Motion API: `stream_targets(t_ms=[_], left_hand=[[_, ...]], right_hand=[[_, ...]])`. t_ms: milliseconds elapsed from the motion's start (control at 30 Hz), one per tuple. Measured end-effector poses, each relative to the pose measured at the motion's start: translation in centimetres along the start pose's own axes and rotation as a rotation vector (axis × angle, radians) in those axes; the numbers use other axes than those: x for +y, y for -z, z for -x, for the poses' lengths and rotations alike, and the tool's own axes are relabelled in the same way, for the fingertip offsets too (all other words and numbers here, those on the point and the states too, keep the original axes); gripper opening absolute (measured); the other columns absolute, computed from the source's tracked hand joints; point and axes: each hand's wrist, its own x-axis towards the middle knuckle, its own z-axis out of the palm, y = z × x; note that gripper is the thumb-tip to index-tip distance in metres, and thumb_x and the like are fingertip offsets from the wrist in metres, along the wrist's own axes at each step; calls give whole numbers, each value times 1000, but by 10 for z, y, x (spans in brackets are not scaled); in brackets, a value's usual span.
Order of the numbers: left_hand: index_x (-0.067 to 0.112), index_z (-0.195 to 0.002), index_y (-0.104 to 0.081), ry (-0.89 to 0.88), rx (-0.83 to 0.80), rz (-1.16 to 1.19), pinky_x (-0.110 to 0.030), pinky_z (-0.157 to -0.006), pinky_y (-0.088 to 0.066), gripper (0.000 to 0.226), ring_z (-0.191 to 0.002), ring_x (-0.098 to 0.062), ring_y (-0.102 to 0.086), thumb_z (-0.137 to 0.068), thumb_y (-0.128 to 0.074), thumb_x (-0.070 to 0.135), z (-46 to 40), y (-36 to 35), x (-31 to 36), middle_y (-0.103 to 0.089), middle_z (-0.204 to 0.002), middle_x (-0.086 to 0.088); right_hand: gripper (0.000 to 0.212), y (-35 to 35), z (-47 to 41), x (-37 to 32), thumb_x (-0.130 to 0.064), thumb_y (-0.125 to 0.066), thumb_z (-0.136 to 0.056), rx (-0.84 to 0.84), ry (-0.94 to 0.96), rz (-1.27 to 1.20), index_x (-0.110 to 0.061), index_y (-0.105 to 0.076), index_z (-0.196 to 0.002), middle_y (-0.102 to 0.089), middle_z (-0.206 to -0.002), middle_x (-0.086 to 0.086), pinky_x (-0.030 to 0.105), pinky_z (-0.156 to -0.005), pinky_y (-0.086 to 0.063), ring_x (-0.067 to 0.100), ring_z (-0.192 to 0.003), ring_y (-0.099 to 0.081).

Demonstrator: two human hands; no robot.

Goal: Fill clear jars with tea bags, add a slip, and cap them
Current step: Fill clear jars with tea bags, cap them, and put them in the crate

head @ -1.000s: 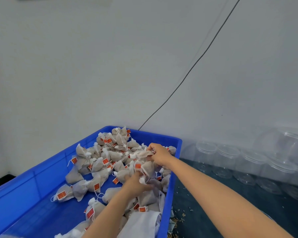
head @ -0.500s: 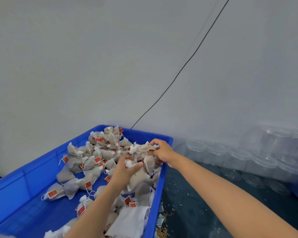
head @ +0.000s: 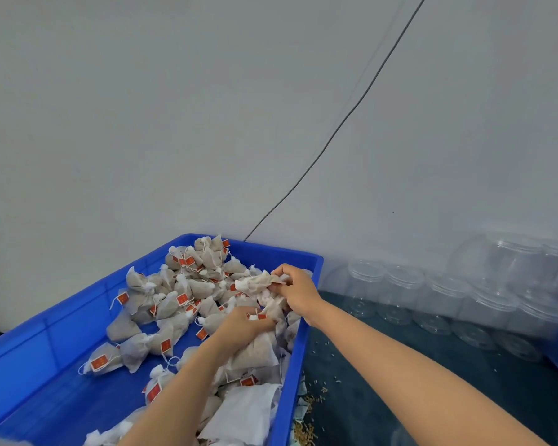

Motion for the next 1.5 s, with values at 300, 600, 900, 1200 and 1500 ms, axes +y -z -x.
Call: stream_targets(t_ms=[300,600,900,1200,1500], left_hand=[[18,-80,-68,-189,111,60,-25,-56,-45,9,-56,-12,-57,-88,-65,20,12,15,39,-63,-61,3],[23,-85,-70,-388,116,33,-25,-64,-48,6,-66,-10,-61,-88,-65,20,41,11,105,-68,-73,-1],[20,-80,-65,-334,125,-109,-23,-59,-45,10,-55,-2,-59,-90,-63,21,71,27,87,-65,-64,6],[31,-81,-65,-334,170,-148,-16,-65,-41,17,-72,0,-61,-91,-62,17,91,41,57,-67,-76,13],[27,-93,-64,-295,293,6,-17,-61,-42,11,-76,-5,-61,-95,-56,19,86,40,56,-66,-88,7]], right_hand=[[12,25,5,-34,-13,-61,-94,98,-32,-354,-16,-55,-84,-63,-83,9,27,-50,-51,21,-68,-61],[9,90,48,-86,-17,-60,-94,45,-45,-475,-18,-55,-86,-64,-88,7,26,-51,-53,17,-66,-62],[12,67,68,-89,-14,-59,-95,-84,-160,-494,-17,-54,-84,-62,-84,6,24,-46,-54,18,-66,-59],[7,25,63,-84,-12,-63,-92,-12,-31,-216,-12,-57,-96,-61,-93,6,14,-63,-44,15,-83,-57],[9,42,62,-76,-19,-63,-93,62,-133,-429,-20,-57,-86,-63,-87,1,24,-65,-47,12,-75,-59]])
